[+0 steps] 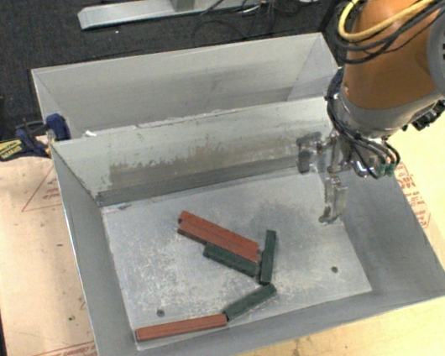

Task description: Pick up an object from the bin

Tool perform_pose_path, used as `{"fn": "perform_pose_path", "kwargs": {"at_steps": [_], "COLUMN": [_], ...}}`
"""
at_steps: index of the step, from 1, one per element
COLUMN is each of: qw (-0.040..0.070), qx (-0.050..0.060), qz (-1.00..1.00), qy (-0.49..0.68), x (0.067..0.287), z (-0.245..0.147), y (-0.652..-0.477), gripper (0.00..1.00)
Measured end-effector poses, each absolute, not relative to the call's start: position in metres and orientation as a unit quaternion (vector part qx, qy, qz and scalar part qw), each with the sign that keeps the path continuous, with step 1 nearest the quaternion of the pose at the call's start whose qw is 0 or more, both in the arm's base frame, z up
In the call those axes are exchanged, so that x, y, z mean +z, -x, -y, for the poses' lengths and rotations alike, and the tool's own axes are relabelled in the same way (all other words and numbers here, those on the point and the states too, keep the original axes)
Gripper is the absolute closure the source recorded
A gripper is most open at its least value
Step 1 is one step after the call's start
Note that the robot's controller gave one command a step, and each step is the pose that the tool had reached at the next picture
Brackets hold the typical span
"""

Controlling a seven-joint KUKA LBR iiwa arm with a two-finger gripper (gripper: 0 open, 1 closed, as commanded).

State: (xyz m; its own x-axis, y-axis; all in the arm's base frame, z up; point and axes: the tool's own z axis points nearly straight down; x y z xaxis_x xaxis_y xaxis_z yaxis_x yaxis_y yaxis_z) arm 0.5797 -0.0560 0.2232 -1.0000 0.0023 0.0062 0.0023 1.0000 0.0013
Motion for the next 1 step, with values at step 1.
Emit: {"fn": "perform_pose_path", "kwargs": {"at_steps": [1], "qw": [-0.001], "qx": [0.000], "qz": [1.000], "qy": [0.000], "x": [0.2277], "z": [0.0558], "y": [-0.5810], "gripper": [0.00]}}
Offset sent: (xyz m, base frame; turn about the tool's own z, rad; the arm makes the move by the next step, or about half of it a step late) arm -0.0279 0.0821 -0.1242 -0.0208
